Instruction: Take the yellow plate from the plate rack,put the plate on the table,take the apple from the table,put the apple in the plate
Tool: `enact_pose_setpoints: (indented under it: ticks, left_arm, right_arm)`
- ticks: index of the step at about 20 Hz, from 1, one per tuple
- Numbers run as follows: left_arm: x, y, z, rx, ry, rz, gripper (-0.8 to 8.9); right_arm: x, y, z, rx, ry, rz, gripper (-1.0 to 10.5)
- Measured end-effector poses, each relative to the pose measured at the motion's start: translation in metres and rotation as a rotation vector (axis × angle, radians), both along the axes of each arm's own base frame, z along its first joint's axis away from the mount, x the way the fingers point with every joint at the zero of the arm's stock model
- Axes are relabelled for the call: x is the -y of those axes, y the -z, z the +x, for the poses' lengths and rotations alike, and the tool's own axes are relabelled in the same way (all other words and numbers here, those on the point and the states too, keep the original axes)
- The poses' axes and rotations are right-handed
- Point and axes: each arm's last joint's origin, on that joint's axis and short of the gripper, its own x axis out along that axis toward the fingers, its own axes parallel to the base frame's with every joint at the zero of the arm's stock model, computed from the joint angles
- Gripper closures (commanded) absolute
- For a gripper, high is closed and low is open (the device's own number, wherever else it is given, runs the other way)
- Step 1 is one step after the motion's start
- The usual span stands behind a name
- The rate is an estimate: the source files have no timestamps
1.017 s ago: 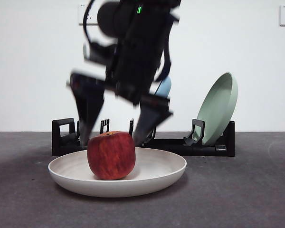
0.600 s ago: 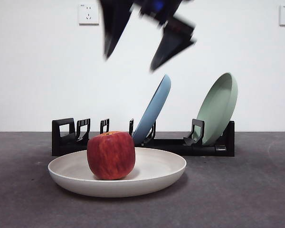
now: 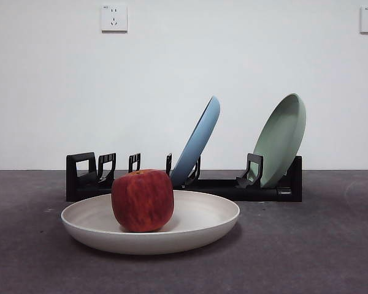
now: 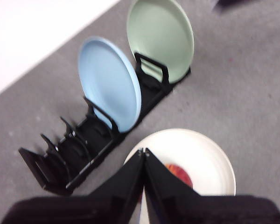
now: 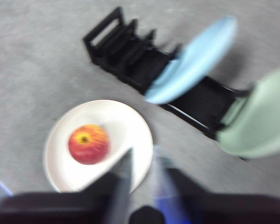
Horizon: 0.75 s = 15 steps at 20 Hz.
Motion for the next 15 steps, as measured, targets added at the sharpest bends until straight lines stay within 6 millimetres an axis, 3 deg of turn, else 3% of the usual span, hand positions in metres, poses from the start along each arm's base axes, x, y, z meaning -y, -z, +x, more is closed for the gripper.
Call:
enact_pose_setpoints:
  ticks: [5,7,11,15]
  left_arm:
    - [-0.040,0.004,0.036,-0.106,-0.105,-0.049,8.23]
    - [-0.058,0.003,0.048,-0.127,-0.151,-0.096,8.23]
    - [-0.086,0.012,0.063,-0.149,-0.204,-0.183,8.23]
    - [-0.095,0.050,0.064,-0.207,-0.198,-0.264,8.23]
  right_arm:
    - [0.041,-0.007,0.002,-0.002,0.149,0.002,9.6]
    - [0.048,0.000,0.004,-0.040,0.138,0.039,9.6]
    - [0.051,0.043,0.016,-0.133,0.079,0.115,9.6]
    - [0.044,0.101,0.018,-0.153,0.074,0.154,9.6]
